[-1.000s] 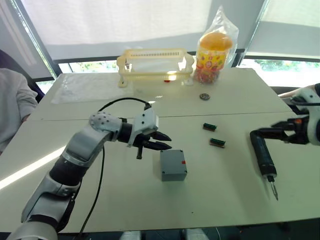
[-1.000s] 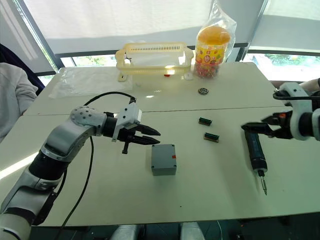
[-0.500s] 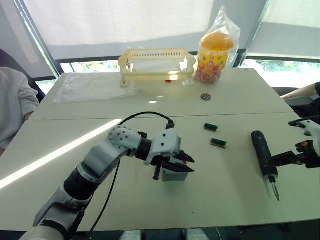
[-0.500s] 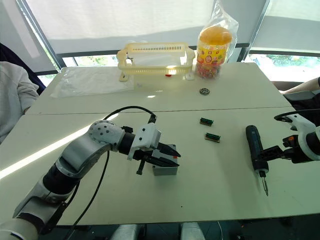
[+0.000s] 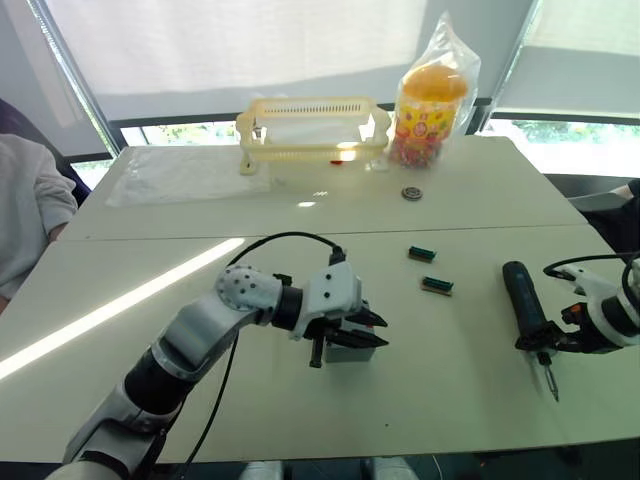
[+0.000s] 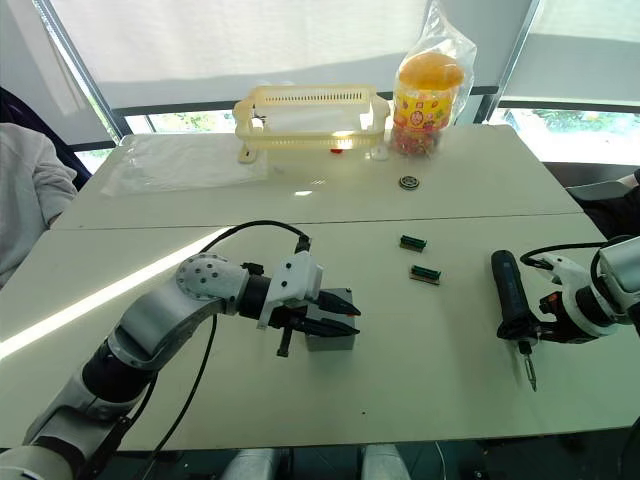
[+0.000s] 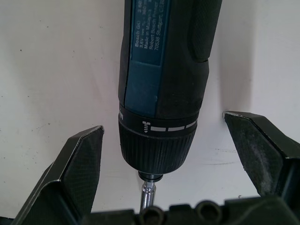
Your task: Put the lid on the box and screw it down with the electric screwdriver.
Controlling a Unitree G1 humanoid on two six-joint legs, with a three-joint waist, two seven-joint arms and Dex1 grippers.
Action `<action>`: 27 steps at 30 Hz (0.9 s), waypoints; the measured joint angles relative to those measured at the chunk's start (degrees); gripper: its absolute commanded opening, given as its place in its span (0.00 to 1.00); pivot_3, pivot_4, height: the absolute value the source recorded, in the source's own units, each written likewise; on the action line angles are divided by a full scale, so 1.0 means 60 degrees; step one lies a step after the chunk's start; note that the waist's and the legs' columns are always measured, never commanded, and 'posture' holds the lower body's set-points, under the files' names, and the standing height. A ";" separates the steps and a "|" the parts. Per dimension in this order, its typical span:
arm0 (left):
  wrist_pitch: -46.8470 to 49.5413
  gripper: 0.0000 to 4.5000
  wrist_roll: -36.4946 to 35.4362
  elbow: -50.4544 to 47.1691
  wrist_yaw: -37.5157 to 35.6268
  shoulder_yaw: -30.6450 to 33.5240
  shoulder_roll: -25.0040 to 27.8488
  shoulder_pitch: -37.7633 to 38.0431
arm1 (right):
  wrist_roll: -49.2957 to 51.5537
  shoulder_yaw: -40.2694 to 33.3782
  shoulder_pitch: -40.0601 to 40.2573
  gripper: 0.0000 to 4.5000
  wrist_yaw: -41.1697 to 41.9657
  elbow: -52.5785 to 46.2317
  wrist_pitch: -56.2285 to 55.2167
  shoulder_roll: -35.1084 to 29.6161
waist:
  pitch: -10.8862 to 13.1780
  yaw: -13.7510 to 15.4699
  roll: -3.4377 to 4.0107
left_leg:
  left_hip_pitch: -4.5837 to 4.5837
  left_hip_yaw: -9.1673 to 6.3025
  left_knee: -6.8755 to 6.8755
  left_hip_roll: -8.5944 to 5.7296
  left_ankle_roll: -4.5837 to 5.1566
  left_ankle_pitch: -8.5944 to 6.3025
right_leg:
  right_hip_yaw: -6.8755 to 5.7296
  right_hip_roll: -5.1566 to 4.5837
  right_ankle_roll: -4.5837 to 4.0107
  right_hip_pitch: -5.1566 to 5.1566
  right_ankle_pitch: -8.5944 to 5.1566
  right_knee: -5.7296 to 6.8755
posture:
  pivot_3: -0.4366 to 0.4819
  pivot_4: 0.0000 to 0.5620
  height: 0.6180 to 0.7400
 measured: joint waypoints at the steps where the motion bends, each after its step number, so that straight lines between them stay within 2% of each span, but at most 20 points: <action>1: 0.0017 0.25 -0.0006 -0.0020 0.0020 -0.0004 -0.0022 0.0000 | -0.0103 0.0014 -0.0025 0.70 -0.0017 0.0098 -0.0074 0.0044 | 0.0000 -0.0004 -0.0001 | 0.0002 -0.0001 0.0005 0.0000 0.0000 0.0000 | -0.0001 0.0000 -0.0001 0.0007 0.0000 0.0000 | 0.48 0.27 1.00; 4: 0.0082 0.25 -0.0040 -0.0117 0.0103 -0.0024 -0.0128 0.0000 | -0.0432 0.0057 -0.0127 0.39 -0.0032 0.0335 -0.0275 0.0242 | -0.0003 -0.0008 -0.0012 | 0.0013 -0.0004 0.0011 -0.0002 0.0000 0.0000 | -0.0002 0.0000 -0.0003 0.0028 -0.0002 -0.0004 | 0.48 0.27 1.00; 8: 0.0158 0.25 -0.0079 -0.0121 0.0177 -0.0022 -0.0166 0.0000 | -0.0601 -0.0001 -0.0121 0.39 -0.0037 0.0321 -0.0257 0.0374 | -0.0012 -0.0016 -0.0036 | 0.0023 -0.0012 0.0016 -0.0002 0.0000 0.0000 | -0.0005 0.0001 -0.0004 0.0043 -0.0002 -0.0006 | 0.48 0.27 1.00; 11: 0.0165 0.25 -0.0124 -0.0113 0.0162 0.0007 -0.0033 0.0019 | -0.0607 -0.0807 0.0037 0.39 -0.0451 0.0383 0.0078 0.0659 | -0.0010 -0.0036 -0.0045 | 0.0024 -0.0013 0.0018 -0.0002 0.0000 0.0000 | -0.0005 0.0001 -0.0006 0.0045 -0.0002 -0.0006 | 0.48 0.27 1.00; 13: 0.0133 0.25 -0.0135 0.0076 0.0122 0.0143 0.0219 0.0020 | -0.0620 -0.2102 0.0252 0.39 -0.1161 0.0435 0.0381 0.1090 | -0.0008 -0.0076 -0.0044 | 0.0026 -0.0005 0.0019 -0.0001 0.0000 0.0000 | 0.0000 0.0001 -0.0008 0.0041 0.0001 -0.0004 | 0.48 0.27 1.00; 16: 0.0010 0.25 -0.0095 0.0736 -0.0070 0.0462 0.0736 -0.0098 | -0.0844 -0.4898 0.0638 0.39 -0.2451 -0.0277 0.0943 0.1959 | -0.0001 -0.0033 0.0006 | 0.0012 -0.0001 0.0011 -0.0003 0.0000 0.0000 | 0.0003 0.0001 0.0002 0.0009 0.0005 0.0021 | 0.48 0.27 1.00; 19: -0.0089 0.25 -0.0092 0.1119 -0.0392 0.0660 0.1000 -0.0346 | -0.0445 -0.7587 0.0969 0.39 -0.3347 -0.1559 0.1229 0.2646 | -0.0004 0.0047 0.0025 | 0.0002 -0.0020 0.0002 -0.0007 0.0000 0.0000 | -0.0006 0.0002 0.0008 -0.0005 0.0003 0.0046 | 0.48 0.27 1.00; 21: -0.0201 0.25 -0.0126 0.1163 -0.0751 0.0671 0.1212 -0.0388 | -0.0100 -0.9358 0.1471 0.39 -0.4018 -0.3206 0.1232 0.3397 | -0.0005 0.0095 0.0025 | 0.0001 -0.0033 -0.0016 -0.0008 0.0003 -0.0001 | -0.0015 0.0004 0.0013 -0.0004 -0.0002 0.0044 | 0.48 0.27 1.00; 24: -0.0232 0.25 -0.0172 0.1418 -0.1081 0.0656 0.1219 -0.0410 | -0.0063 -1.1534 0.1588 0.39 -0.4959 -0.6520 0.0815 0.5752 | -0.0006 0.0035 0.0035 | 0.0000 -0.0029 -0.0015 -0.0010 0.0002 0.0000 | -0.0004 0.0002 0.0017 -0.0029 -0.0004 0.0083 | 0.48 0.27 1.00; 27: -0.0520 0.25 0.0098 0.2042 -0.1175 0.0288 0.0911 -0.0614 | 0.0255 -1.1871 0.1750 0.39 -0.5494 -0.9264 -0.1461 0.8076 | -0.0007 -0.0055 0.0042 | 0.0013 -0.0027 -0.0012 -0.0009 0.0001 0.0000 | 0.0000 0.0006 0.0021 -0.0038 -0.0010 0.0130 | 0.48 0.27 1.00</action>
